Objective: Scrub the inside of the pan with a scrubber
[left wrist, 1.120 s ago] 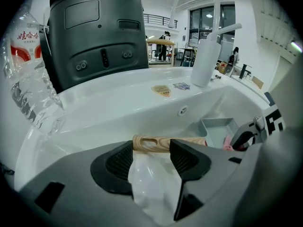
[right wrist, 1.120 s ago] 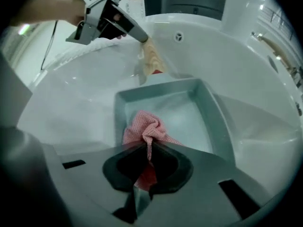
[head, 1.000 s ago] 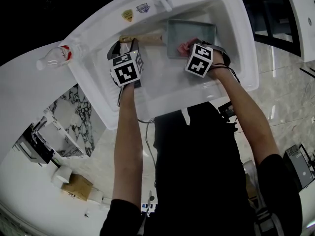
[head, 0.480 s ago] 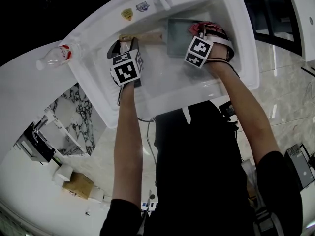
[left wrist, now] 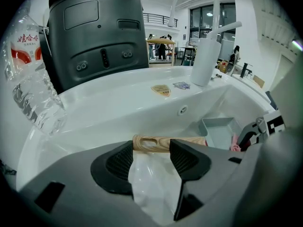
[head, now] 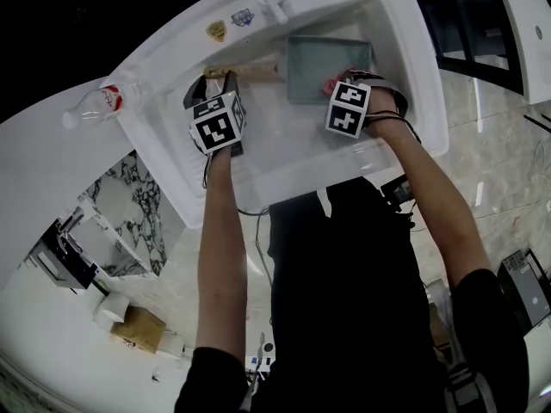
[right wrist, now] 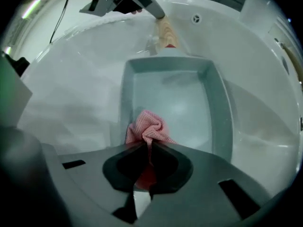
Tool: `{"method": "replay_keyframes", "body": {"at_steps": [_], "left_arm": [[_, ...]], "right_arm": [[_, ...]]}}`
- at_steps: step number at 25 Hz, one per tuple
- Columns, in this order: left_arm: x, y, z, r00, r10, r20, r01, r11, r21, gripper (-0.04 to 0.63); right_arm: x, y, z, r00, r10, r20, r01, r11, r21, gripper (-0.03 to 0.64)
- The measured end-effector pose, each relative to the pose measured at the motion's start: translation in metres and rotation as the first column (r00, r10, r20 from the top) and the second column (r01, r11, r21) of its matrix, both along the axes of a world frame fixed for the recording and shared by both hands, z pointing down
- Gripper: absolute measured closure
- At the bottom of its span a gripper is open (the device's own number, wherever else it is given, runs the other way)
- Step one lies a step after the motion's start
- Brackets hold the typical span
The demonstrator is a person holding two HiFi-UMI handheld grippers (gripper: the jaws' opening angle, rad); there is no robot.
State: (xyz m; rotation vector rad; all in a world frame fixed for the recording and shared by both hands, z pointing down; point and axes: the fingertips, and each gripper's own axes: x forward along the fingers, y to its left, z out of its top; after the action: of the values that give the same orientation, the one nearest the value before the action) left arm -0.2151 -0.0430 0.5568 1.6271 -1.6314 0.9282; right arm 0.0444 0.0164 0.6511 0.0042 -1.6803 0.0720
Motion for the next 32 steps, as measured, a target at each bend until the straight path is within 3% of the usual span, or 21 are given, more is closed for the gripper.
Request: {"method": "replay_keyframes", "body": {"at_steps": [4, 10, 15, 18, 22, 32], "left_arm": [[0.0, 0.0, 0.0, 1.0, 0.001, -0.002, -0.001, 1.0, -0.001, 0.336], [0.001, 0.002, -0.001, 1.0, -0.001, -0.001, 0.001, 1.0, -0.002, 0.336], [0.001, 0.005, -0.002, 1.0, 0.006, -0.006, -0.006, 1.0, 0.004, 0.336], [0.003, 0.01, -0.001, 0.999, 0.035, 0.001, -0.035, 0.999, -0.002, 0.335], [0.011, 0.019, 0.004, 0.987, 0.16, 0.033, -0.159, 0.987, -0.022, 0.297], [0.015, 0.027, 0.004, 0.98, 0.2, 0.021, -0.199, 0.979, -0.04, 0.288]], "right_arm": [[0.018, 0.003, 0.005, 0.991, -0.055, -0.122, 0.052, 0.998, -0.024, 0.575], [0.021, -0.039, 0.005, 0.985, -0.016, -0.171, 0.044, 0.986, 0.158, 0.575], [0.012, -0.076, 0.0, 0.996, 0.018, -0.089, 0.006, 0.965, 0.263, 0.575], [0.001, -0.08, -0.004, 1.0, 0.023, -0.015, -0.019, 0.966, 0.259, 0.575], [-0.004, -0.079, -0.013, 0.998, 0.062, 0.026, -0.066, 0.963, 0.263, 0.575], [-0.012, -0.071, -0.044, 0.99, 0.095, 0.105, -0.121, 0.953, 0.276, 0.575]]}}
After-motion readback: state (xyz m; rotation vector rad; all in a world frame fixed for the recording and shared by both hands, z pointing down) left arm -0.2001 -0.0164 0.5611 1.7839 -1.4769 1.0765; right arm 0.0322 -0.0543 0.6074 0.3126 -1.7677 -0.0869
